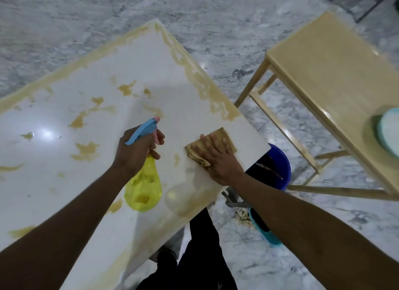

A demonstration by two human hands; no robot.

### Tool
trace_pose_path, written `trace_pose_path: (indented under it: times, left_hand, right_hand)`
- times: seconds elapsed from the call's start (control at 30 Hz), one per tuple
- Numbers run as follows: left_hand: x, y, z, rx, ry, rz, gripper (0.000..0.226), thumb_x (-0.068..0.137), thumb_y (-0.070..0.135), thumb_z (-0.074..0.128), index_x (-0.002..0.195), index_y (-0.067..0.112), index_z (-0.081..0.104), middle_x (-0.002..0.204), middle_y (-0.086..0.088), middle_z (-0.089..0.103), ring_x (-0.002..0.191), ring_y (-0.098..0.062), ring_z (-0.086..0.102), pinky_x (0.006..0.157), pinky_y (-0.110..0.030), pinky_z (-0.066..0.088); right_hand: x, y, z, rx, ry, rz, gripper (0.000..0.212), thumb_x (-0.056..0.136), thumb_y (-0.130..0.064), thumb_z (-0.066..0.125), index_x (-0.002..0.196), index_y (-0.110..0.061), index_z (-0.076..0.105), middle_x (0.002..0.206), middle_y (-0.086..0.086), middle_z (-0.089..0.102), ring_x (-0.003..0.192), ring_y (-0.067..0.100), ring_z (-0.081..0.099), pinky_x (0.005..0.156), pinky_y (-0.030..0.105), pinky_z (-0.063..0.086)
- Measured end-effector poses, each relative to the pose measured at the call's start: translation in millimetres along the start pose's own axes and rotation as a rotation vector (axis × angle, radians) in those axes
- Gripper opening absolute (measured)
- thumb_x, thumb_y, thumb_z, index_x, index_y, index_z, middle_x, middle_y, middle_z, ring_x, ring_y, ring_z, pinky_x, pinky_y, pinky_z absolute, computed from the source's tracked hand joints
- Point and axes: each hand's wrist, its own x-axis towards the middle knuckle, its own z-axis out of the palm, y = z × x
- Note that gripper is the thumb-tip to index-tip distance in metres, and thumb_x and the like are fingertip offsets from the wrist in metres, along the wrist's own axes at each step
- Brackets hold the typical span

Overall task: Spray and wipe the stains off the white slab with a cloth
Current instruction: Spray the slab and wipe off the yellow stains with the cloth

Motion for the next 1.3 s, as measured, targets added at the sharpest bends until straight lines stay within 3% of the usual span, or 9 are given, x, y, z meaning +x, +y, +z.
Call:
trace_pose_path:
  times: [0.3,0.4,0.53,0.63,0.7,1.0,1.1,1.2,1.3]
  left_hand:
    - [-43.9,-36.9,18.5,0.052,-0.093,-0.070,0.048,0.073,0.002,0.049,0.116,0.002,0.070,0.089,-0.019,0.070,0.080,-0.030,0.063,0.059,-0.042,0.058]
    - [-52.6,-43.9,12.8,0.088,-0.093,-0.074,0.043,0.076,0.002,0.050,0.113,0.002,0.071,0.087,-0.019,0.070,0.077,-0.030,0.062,0.058,-0.041,0.059]
    - [-46.5,-42.7,-3.2,0.082,-0.043,-0.079,0.049,0.073,0.009,0.050,0.116,0.008,0.072,0.087,-0.017,0.070,0.076,-0.039,0.063,0.061,-0.049,0.061]
    - [-34.8,-32.1,-20.3,0.068,0.036,-0.064,0.040,0.073,0.010,0.051,0.105,0.011,0.075,0.088,-0.014,0.072,0.076,-0.040,0.063,0.058,-0.048,0.060]
    - [-22.7,-23.9,-33.3,0.041,0.093,-0.053,0.033,0.073,0.008,0.051,0.095,0.015,0.075,0.090,-0.014,0.072,0.084,-0.041,0.064,0.056,-0.041,0.059]
    - [52.5,0.8,-96.5,-0.085,0.316,-0.014,0.042,0.070,0.007,0.051,0.105,-0.001,0.072,0.091,-0.020,0.070,0.083,-0.034,0.063,0.052,-0.037,0.057]
    - [75.5,7.9,-116.0,-0.105,0.380,-0.007,0.035,0.073,0.003,0.049,0.100,-0.004,0.069,0.096,-0.022,0.070,0.091,-0.033,0.064,0.053,-0.037,0.056]
    - [90.9,15.6,-129.9,-0.152,0.414,0.002,0.031,0.068,0.004,0.048,0.089,0.005,0.071,0.095,-0.021,0.071,0.073,-0.032,0.062,0.051,-0.034,0.056]
    - [102.2,17.6,-139.3,-0.156,0.426,0.024,0.044,0.068,0.008,0.048,0.105,0.006,0.072,0.093,-0.023,0.069,0.061,-0.020,0.059,0.052,-0.032,0.055]
  right_hand:
    - [-65.8,-6.0,-13.3,0.277,-0.179,0.130,0.056,0.111,-0.042,0.030,0.162,-0.047,0.010,0.174,-0.012,-0.003,0.159,0.014,-0.013,0.129,0.050,-0.004]
    - [-47.0,-10.9,-46.7,0.901,-0.212,0.360,0.052,0.110,-0.047,0.038,0.160,-0.035,0.034,0.170,-0.005,0.027,0.159,0.015,0.013,0.130,0.044,0.011]
    - [-10.3,-13.9,-96.1,1.121,-0.038,0.597,0.052,0.108,-0.046,0.043,0.138,-0.006,0.057,0.143,0.018,0.061,0.137,0.035,0.054,0.117,0.050,0.042]
    - [35.3,-19.4,-120.8,1.257,-0.011,0.570,0.049,0.102,-0.058,0.047,0.118,-0.016,0.066,0.126,0.009,0.071,0.124,0.027,0.064,0.115,0.051,0.045]
    - [78.0,-22.3,-129.8,1.334,-0.006,0.540,0.049,0.100,-0.063,0.047,0.124,-0.024,0.064,0.129,-0.001,0.068,0.125,0.019,0.062,0.117,0.049,0.043]
    - [299.2,-34.9,-188.4,1.200,0.070,0.319,0.074,0.100,-0.064,0.046,0.155,-0.014,0.044,0.153,0.008,0.053,0.141,0.027,0.050,0.120,0.048,0.037]
    - [367.0,-46.2,-202.8,0.983,0.139,0.261,0.059,0.109,-0.048,0.037,0.156,-0.012,0.042,0.149,0.018,0.056,0.136,0.036,0.053,0.112,0.040,0.041]
    - [416.2,-58.8,-190.7,0.746,0.215,0.147,0.058,0.109,-0.050,0.034,0.157,-0.017,0.040,0.150,0.018,0.056,0.133,0.039,0.055,0.103,0.039,0.043]
    - [452.9,-76.9,-152.6,0.491,0.123,0.088,0.067,0.107,-0.058,0.027,0.162,-0.021,0.030,0.162,0.014,0.042,0.148,0.040,0.038,0.121,0.049,0.028]
